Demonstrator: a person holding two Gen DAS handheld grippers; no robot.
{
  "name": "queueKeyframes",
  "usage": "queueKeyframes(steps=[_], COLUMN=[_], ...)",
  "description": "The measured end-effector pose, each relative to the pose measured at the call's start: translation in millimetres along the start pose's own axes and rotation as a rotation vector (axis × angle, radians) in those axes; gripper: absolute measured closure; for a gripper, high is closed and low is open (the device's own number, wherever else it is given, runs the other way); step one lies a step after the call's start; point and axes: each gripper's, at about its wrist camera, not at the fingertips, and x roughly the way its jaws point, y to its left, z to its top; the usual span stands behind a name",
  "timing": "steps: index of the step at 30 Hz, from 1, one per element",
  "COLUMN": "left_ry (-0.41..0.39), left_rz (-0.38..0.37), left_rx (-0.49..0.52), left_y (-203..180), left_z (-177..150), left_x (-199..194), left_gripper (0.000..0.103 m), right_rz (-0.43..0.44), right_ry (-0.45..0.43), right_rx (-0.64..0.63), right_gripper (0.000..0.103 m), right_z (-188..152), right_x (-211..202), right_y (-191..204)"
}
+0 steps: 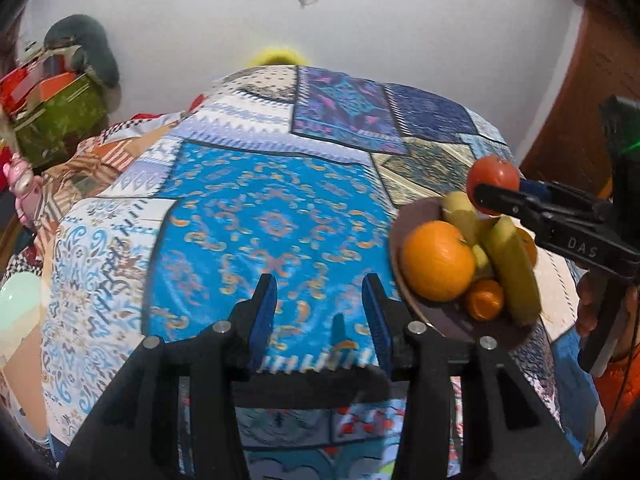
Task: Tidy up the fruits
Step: 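Lower the red tomato onto the plate and open the right tool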
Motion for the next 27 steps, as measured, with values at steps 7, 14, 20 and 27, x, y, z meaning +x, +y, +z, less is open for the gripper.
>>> queueKeyframes(steps=[7, 14, 20, 27], left_ry=[0.012, 0.022, 0.028, 0.024], left_rz=[-0.007, -0.009, -0.006, 0.0], left_rx=[-0.028, -0.018, -0.016, 0.008], left_y=[14, 12, 11, 3], left_z=[-3, -6, -9, -9], left_x=[9, 13, 12, 7], left_gripper=[0.059, 0.059, 0.059, 0.059], right_rz=[-0.033, -0.004, -0.002, 0.003], right_ry=[0.075, 0.118, 0.133, 0.156], right_rx=[-0.022, 0.034, 0.032, 0.051], right_gripper=[0.057, 0.056, 0.056, 0.056], right_z=[7, 1, 2, 1], right_x=[39, 53, 52, 46], right_y=[2, -4, -3, -5])
